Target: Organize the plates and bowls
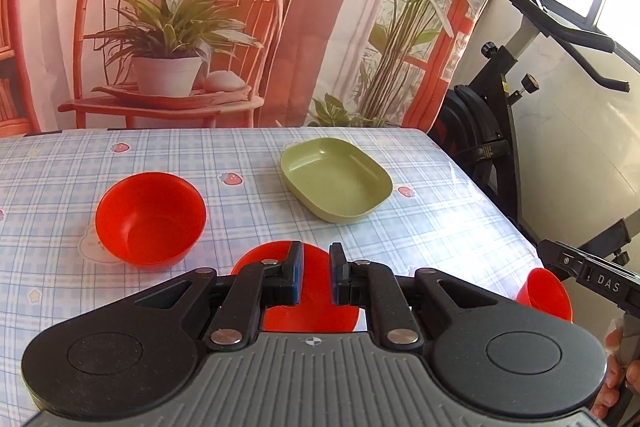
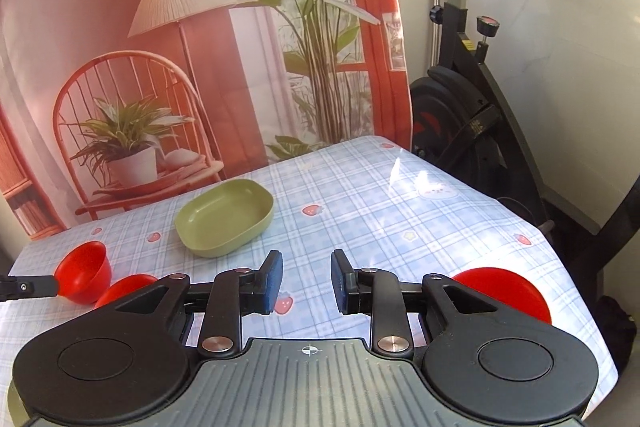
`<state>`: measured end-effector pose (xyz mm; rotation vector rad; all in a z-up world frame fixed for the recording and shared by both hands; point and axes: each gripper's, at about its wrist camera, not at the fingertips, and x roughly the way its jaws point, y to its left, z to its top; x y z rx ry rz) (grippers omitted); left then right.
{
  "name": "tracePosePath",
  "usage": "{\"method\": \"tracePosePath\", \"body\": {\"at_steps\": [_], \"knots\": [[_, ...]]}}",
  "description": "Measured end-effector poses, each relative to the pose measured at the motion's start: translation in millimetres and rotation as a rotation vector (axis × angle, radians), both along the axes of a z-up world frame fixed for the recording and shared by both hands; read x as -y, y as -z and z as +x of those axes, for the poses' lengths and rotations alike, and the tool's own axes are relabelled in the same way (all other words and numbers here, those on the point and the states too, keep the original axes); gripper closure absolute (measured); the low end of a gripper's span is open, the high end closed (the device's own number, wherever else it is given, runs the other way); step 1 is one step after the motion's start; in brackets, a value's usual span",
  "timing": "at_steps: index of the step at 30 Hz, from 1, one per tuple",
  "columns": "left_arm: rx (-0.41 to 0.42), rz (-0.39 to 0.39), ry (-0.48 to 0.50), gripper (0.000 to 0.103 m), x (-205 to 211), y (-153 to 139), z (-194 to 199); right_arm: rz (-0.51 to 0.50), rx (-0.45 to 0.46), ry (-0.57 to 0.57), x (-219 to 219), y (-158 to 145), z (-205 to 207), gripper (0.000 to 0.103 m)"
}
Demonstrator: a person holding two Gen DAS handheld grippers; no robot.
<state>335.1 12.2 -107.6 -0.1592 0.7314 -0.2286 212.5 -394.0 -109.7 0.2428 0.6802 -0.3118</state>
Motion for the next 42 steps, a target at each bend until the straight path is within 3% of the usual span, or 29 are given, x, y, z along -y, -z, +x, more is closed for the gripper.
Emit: {"method": "tracePosePath", "body": {"at_steps": [4, 5, 8, 9, 13, 26, 30, 35, 38, 42], "knots": [[0.031, 0.012, -0.053, 0.087, 15, -1, 33, -0.043, 0.036, -0.033, 16, -1, 15, 0.072], [0.033, 0.004, -0.077, 0.081, 20, 0, 45, -0.035, 0.043, -0.033, 21, -1, 20, 0.072], [0.083, 0.003, -0.147, 0.049, 26, 5, 66, 0.001, 0.067, -0.017, 34, 4, 40, 0.07], [0.098, 0.021, -0.165, 0.044, 31, 7, 74, 0.021, 0.084, -0.017, 36, 6, 47, 0.069], [0.021, 0.032, -0.203, 0.044, 37, 24, 118, 0.069, 0.121, -0.053, 30, 25, 88, 0.067], [-0.196, -0.014, -0.252, 0.046, 20, 74, 193, 0.063, -0.043, -0.067, 27, 115, 197, 0.067], [-0.215, -0.037, -0.245, 0.046, 17, 82, 203, 0.077, -0.085, -0.059, 27, 134, 213, 0.07], [-0.239, -0.052, -0.222, 0.051, 17, 93, 211, 0.099, -0.129, -0.056, 25, 150, 216, 0.087], [-0.248, -0.051, -0.213, 0.052, 17, 99, 212, 0.101, -0.123, -0.063, 24, 153, 216, 0.089], [-0.265, -0.052, -0.189, 0.063, 18, 104, 215, 0.103, -0.125, -0.073, 22, 151, 218, 0.094]]}}
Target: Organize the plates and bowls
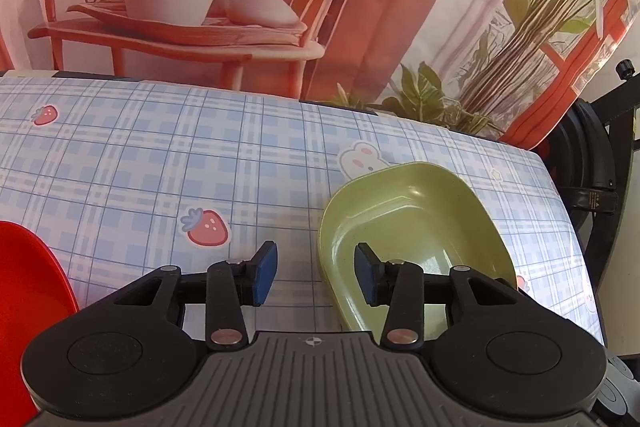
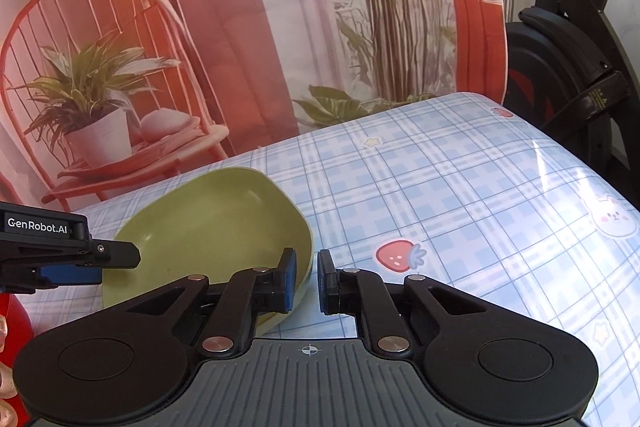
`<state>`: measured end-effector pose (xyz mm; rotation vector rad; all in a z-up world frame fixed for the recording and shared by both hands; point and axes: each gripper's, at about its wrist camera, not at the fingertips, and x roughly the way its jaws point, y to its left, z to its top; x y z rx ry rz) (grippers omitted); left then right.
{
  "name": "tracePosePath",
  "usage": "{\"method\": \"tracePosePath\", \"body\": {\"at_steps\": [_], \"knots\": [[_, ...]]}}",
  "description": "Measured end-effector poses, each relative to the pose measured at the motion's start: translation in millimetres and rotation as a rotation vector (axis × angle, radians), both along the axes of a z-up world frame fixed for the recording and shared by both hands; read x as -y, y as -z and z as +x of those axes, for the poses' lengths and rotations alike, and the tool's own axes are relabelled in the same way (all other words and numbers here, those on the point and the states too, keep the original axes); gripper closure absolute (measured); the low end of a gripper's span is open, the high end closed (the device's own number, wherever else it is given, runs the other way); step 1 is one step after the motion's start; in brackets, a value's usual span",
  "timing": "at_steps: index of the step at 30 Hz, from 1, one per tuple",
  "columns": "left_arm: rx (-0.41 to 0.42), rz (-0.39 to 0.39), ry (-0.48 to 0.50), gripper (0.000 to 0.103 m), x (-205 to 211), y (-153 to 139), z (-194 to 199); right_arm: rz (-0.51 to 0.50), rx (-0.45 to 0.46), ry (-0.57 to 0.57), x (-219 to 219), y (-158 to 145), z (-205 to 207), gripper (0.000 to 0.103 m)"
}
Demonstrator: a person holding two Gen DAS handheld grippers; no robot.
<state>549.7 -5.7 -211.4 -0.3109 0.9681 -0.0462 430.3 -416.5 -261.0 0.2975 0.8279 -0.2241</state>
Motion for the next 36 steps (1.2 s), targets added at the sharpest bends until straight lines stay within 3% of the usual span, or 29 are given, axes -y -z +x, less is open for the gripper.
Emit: {"method": "tracePosePath", "body": {"at_steps": [4, 7, 16, 26, 30, 36], "knots": [[-0.012, -0.025, 0.044, 0.083, 3, 3, -2, 0.01, -0.003, 0.011, -1, 0, 1, 0.094], [-0.008, -0.01, 0.052, 0.084, 4, 3, -5, 0.053, -0.006, 0.035, 2, -1, -1, 0.094], [0.015, 0.011, 0.1, 0.085, 9, -13, -22, 0.044, 0.004, 0.083, -3, -14, -16, 0.095], [0.084, 0.012, 0.132, 0.085, 6, -55, -66, 0.022, 0.058, 0.097, -17, -62, -52, 0.095], [0.095, -0.035, 0.122, 0.085, -7, -67, -90, 0.023, 0.078, 0.091, -28, -83, -70, 0.095], [0.11, -0.029, 0.108, 0.085, -24, -83, -130, 0.044, 0.103, 0.072, -54, -105, -98, 0.095]]}}
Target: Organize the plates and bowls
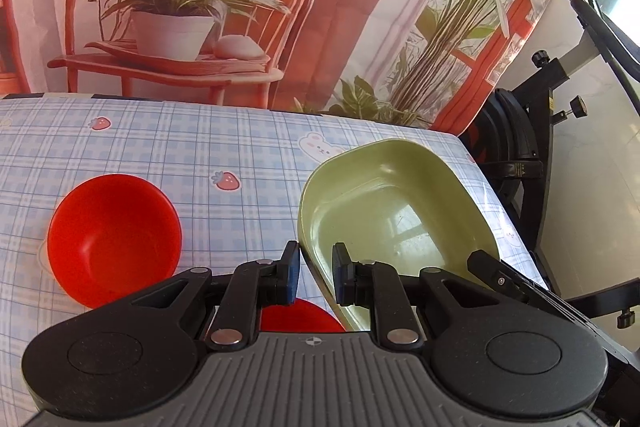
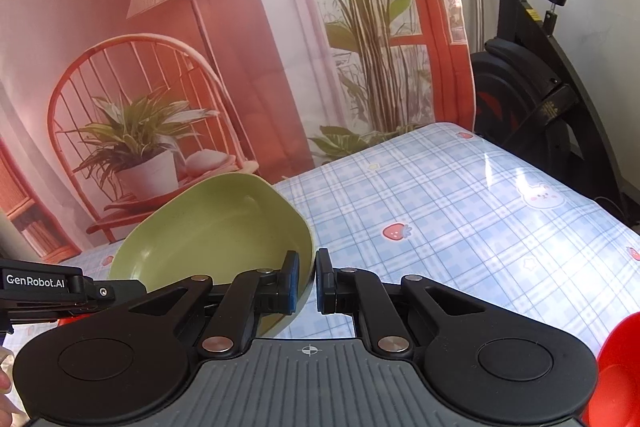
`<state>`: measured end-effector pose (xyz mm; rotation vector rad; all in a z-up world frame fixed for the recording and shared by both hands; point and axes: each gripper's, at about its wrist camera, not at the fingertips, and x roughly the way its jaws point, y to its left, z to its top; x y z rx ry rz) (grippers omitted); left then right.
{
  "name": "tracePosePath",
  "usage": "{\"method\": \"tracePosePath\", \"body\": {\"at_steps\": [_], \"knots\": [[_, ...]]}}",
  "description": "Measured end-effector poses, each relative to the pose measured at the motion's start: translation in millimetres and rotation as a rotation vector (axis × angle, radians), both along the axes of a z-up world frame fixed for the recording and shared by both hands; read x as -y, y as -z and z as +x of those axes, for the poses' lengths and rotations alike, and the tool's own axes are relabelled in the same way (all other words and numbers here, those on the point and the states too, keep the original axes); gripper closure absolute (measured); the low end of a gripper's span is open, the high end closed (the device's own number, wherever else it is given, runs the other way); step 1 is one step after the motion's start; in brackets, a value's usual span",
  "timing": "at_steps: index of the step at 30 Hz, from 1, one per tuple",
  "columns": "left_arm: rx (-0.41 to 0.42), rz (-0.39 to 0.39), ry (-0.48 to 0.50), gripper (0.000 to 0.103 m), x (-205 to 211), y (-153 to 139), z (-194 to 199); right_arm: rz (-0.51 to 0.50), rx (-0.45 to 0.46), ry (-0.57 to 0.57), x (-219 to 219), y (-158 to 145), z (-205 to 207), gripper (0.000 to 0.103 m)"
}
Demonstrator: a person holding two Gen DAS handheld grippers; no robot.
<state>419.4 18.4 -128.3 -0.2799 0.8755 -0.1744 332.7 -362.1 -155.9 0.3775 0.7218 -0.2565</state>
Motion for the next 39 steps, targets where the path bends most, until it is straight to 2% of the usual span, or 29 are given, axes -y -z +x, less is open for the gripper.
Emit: {"method": "tracePosePath", "body": {"at_steps": [8, 15, 22, 29, 34, 39], "knots": [[0.056, -0.004, -0.018, 0.085, -26, -27, -56, 0.018, 0.037, -0.034, -36, -30, -33, 0.095], [0.059, 0.021, -0.035, 0.085, -49, -31, -101, 0.02, 0.057, -0.076, -73, -49, -62, 0.094], [0.055, -0.008, -0.093, 0.085, -89, -29, -142, 0.056, 0.037, -0.122, -113, -44, -83, 0.094], [0.028, -0.03, -0.154, 0.085, -113, -11, -176, 0.049, -0.018, -0.202, -155, -29, -92, 0.094], [0.0, -0.045, -0.204, 0.085, -122, 6, -193, 0.054, -0.058, -0.25, -172, -22, -91, 0.094], [0.0, -0.021, -0.222, 0.084, -124, 19, -206, 0.031, -0.085, -0.298, -186, -11, -90, 0.094]]}}
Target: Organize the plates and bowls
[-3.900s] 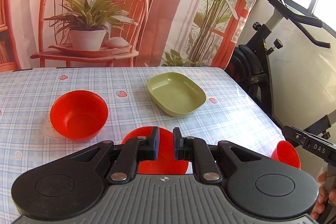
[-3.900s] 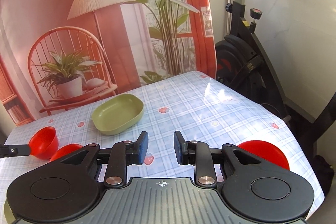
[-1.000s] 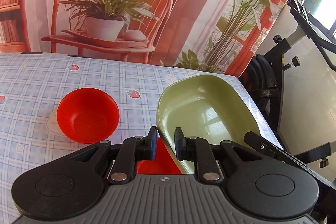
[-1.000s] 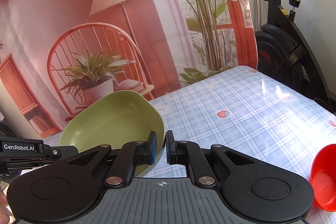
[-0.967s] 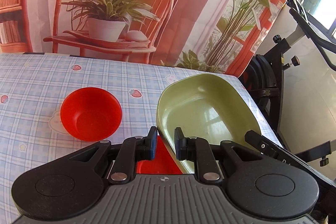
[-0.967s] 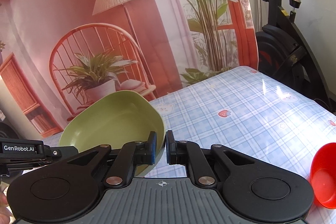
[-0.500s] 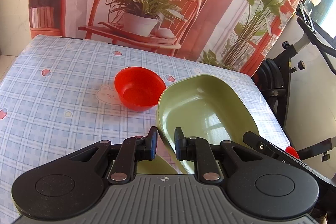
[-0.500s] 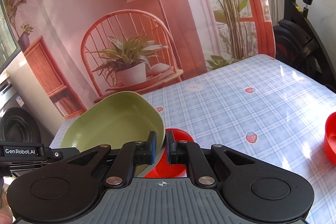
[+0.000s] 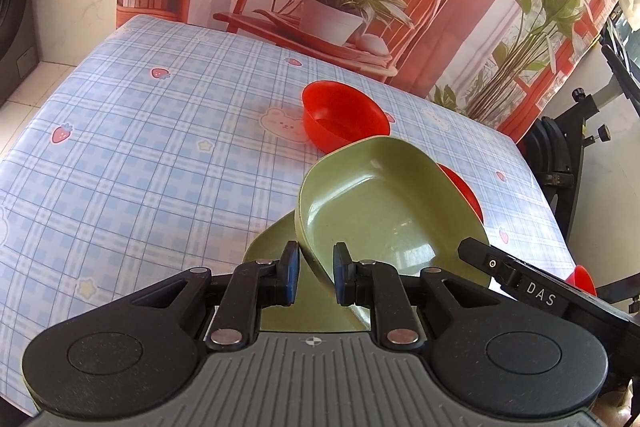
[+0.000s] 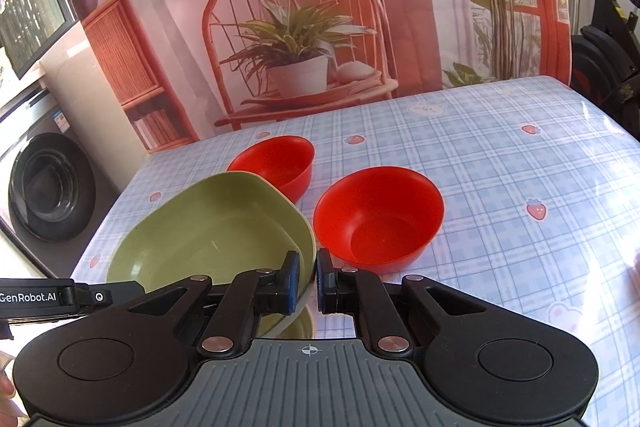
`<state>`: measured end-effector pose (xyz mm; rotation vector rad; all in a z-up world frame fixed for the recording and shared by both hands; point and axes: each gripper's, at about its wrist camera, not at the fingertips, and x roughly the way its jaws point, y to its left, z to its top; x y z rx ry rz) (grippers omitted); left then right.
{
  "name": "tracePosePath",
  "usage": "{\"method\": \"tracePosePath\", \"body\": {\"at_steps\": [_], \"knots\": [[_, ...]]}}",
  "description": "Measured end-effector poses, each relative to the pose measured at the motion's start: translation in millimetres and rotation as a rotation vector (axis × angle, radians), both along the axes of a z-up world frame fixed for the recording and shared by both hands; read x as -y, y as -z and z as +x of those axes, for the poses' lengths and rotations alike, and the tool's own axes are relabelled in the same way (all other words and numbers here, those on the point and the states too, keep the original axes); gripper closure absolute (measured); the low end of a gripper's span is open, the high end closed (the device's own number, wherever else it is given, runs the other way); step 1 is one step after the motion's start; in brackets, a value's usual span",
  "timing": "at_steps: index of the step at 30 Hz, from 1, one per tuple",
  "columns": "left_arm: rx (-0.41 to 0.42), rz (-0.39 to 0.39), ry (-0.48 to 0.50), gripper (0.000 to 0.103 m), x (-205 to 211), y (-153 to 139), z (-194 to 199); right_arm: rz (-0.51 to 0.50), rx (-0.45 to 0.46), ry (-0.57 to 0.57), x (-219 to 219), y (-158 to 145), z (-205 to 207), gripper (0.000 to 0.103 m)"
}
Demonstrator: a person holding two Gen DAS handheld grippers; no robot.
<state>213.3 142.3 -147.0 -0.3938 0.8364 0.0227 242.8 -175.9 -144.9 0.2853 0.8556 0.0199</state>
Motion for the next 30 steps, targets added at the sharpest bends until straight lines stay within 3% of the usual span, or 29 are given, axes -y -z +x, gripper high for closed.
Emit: {"method": "tracePosePath", "body": {"at_steps": [7, 18, 30], "knots": [[-0.05, -0.043, -0.036, 0.084, -9, 20, -10, -0.008, -0.039, -0.017, -10, 14, 2, 0.094], [-0.079, -0.048, -0.041, 0.083, -6, 40, -17, -0.038, -0.077, -0.041, -18, 39, 1, 0.094], [-0.06, -0.042, -0.048, 0.083, -2, 39, -25, -0.106, -0.061, -0.063, -25, 43, -2, 0.095]]}}
